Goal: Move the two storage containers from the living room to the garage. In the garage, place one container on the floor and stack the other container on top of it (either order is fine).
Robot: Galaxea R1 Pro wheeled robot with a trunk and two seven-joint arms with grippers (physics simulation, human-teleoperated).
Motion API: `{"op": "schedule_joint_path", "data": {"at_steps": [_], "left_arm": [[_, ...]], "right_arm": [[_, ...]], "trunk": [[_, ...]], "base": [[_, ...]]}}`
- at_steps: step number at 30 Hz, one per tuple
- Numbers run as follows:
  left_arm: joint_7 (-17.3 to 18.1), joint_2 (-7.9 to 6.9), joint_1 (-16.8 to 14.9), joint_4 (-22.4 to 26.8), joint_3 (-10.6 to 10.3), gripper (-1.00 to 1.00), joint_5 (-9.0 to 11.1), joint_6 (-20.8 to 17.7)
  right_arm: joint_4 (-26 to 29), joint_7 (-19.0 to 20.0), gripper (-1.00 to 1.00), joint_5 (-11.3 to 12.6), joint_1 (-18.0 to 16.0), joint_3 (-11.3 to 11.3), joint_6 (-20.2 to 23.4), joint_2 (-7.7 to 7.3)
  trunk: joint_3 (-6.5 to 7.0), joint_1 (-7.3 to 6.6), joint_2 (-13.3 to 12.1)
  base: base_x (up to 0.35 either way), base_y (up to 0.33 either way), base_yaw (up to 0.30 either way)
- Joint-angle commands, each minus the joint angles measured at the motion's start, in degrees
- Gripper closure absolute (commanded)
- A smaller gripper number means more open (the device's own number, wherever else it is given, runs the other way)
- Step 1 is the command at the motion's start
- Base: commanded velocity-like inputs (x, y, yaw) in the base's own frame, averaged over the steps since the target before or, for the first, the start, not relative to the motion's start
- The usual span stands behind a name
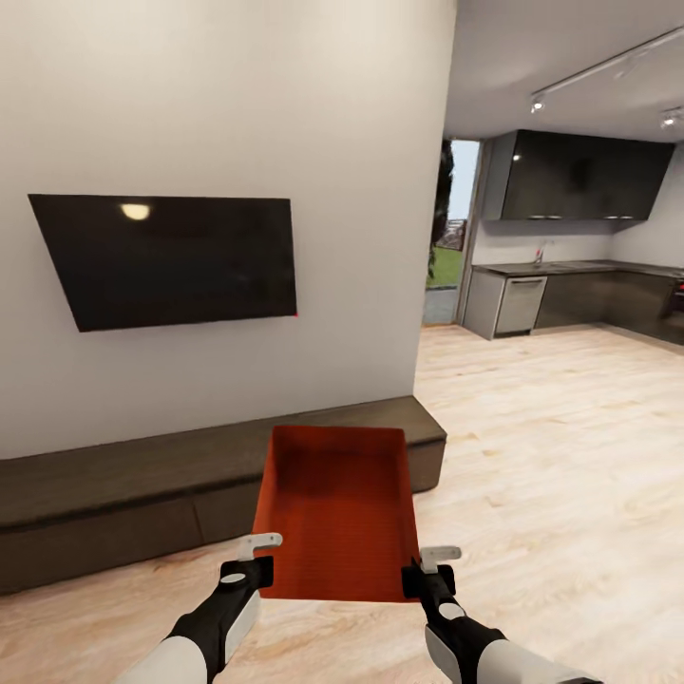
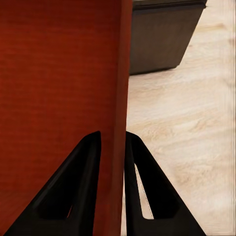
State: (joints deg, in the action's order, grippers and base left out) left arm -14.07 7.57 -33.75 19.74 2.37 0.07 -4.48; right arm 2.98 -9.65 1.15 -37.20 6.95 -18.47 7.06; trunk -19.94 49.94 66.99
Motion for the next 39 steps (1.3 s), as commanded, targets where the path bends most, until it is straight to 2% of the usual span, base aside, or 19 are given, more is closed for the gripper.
{"op": "schedule_joint_path", "data": {"at_steps": [1, 39], "left_arm": [[-0.26, 0.07, 0.0, 0.19, 0.79, 1.0, -0.24, -0.36], [-0.26, 0.07, 0.0, 0.18, 0.79, 1.0, -0.25, -0.39]], "right_arm": [[-0.08, -0.46, 1.0, 0.79, -0.06, -1.15, -0.25, 0.01], [-0.08, -0.46, 1.0, 0.87, -0.06, -1.15, -0.55, 0.06]], "trunk": [[-0.04, 0.0, 0.04], [0.01, 0.0, 0.04]], "base": [[0.0, 0.0, -0.281], [0.0, 0.0, -0.256]]}}
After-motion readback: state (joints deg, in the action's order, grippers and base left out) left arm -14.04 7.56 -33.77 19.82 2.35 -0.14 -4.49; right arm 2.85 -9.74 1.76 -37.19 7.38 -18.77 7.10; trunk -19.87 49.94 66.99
